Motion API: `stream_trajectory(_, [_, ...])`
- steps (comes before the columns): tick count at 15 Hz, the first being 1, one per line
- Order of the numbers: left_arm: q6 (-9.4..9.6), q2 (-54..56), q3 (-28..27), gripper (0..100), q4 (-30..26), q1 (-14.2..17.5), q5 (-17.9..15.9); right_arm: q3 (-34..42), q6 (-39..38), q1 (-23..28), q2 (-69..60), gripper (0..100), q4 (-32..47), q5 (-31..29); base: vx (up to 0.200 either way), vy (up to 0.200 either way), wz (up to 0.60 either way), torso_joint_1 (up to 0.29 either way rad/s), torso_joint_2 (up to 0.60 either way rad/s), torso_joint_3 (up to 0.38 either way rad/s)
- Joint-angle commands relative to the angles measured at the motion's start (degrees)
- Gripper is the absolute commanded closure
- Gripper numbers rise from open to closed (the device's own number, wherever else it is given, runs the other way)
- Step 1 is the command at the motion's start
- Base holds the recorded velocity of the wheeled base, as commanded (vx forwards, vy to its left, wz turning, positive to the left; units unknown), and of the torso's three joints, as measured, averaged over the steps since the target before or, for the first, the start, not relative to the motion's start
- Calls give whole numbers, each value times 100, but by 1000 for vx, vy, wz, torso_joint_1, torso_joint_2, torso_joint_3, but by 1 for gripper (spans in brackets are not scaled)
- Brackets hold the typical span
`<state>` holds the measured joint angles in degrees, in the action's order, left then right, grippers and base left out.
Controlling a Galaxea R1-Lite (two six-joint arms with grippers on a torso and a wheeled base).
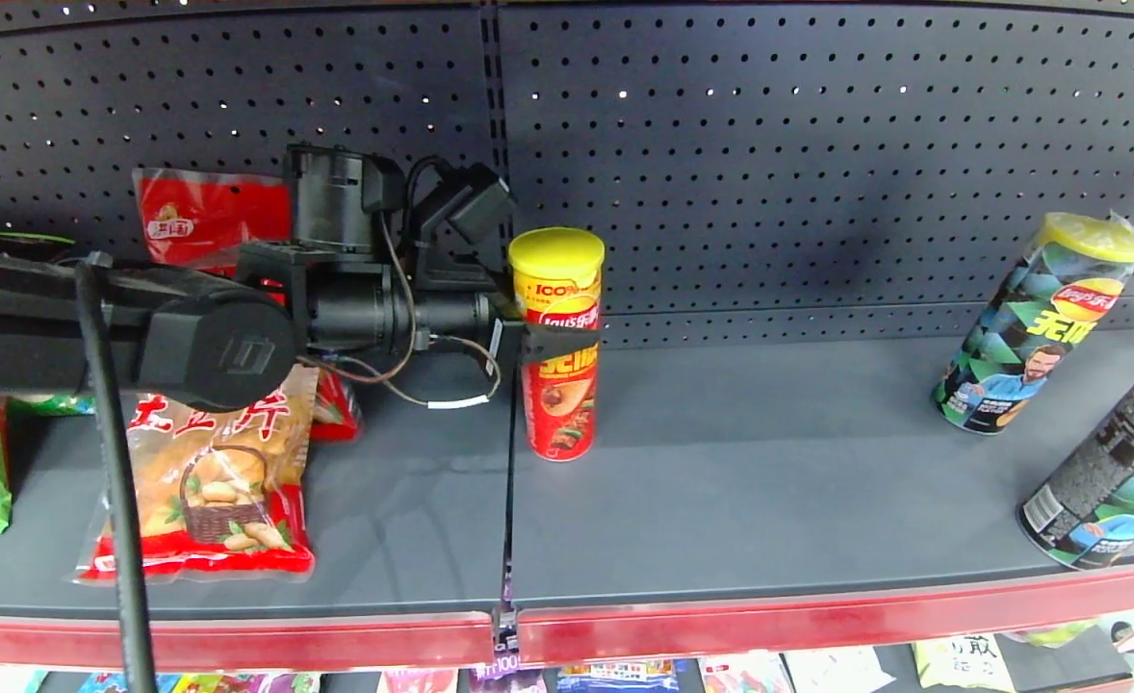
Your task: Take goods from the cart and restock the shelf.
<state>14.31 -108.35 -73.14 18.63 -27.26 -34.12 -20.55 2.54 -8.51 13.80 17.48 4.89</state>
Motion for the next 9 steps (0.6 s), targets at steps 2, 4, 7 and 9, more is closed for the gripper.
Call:
stream_trajectory(2, [1, -19, 55, 100, 1, -34, -42, -1, 1, -2, 9, 100, 1, 3, 0, 0, 0, 0, 0, 0])
stream_trajectory(4, [1, 112, 169, 100, 1, -34, -323, -1, 1, -2, 9, 100, 1, 3, 0, 0, 0, 0, 0, 0])
stream_trajectory(7, [1, 569, 529, 100, -35, -52, -754, -36, 1, -2, 17, 100, -8, 3, 0, 0, 0, 0, 0, 0])
stream_trajectory(9, [1, 868, 854, 100, -26, -219, -956, -45, 1, -2, 26, 100, -8, 12, 0, 0, 0, 0, 0, 0])
